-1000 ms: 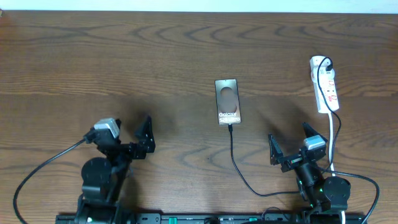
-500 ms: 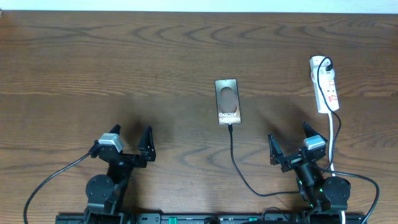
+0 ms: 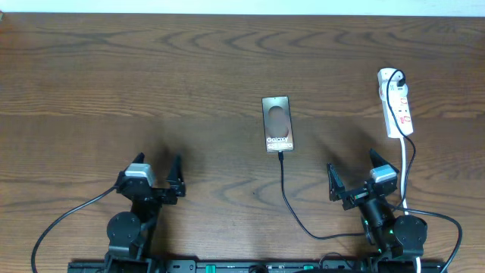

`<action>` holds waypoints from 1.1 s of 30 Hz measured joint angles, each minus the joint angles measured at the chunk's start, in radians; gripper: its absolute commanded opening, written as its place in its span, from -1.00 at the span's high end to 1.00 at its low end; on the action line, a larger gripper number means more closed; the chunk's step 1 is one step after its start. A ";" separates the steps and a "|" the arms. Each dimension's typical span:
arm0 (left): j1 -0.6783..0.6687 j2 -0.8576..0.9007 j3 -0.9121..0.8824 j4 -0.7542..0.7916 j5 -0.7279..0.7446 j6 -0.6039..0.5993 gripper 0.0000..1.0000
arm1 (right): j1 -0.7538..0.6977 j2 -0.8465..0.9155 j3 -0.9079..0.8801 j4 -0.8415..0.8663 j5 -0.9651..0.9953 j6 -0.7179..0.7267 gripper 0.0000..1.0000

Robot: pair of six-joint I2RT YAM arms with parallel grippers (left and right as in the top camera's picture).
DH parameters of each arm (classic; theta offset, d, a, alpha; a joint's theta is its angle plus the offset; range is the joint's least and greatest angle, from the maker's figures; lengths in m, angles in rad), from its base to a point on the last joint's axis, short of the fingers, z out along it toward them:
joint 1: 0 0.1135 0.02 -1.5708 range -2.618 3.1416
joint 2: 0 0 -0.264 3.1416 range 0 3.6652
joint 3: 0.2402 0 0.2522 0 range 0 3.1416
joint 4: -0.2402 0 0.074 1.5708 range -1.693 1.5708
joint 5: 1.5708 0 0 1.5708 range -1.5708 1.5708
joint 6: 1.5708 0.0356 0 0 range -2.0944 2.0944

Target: Plug charger to phone and switch on socket

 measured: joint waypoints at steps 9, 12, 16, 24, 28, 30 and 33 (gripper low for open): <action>0.000 0.000 0.000 -0.002 -0.008 0.108 -0.96 | 0.000 0.000 0.000 0.000 0.000 0.000 -0.99; 0.000 0.000 0.000 -0.001 -0.008 0.114 -0.96 | 0.000 0.000 0.000 0.000 0.000 0.000 -0.99; 0.000 0.000 0.000 -0.002 -0.008 0.120 -0.95 | 0.000 0.000 0.000 0.000 0.000 0.000 -0.99; 0.000 0.000 0.000 -0.002 -0.008 0.128 -0.96 | 0.000 0.000 0.000 0.000 0.000 0.000 -0.99; 0.000 0.000 0.000 -0.002 -0.008 0.128 -0.95 | 0.000 0.000 0.000 0.000 0.000 0.000 -0.99; 0.000 0.000 0.000 -0.001 -0.008 0.128 -0.96 | 0.000 0.000 0.000 0.000 0.000 0.000 -0.98; 0.000 0.000 0.000 -0.002 -0.008 0.129 -0.96 | 0.000 0.000 0.000 0.000 0.000 0.000 -0.98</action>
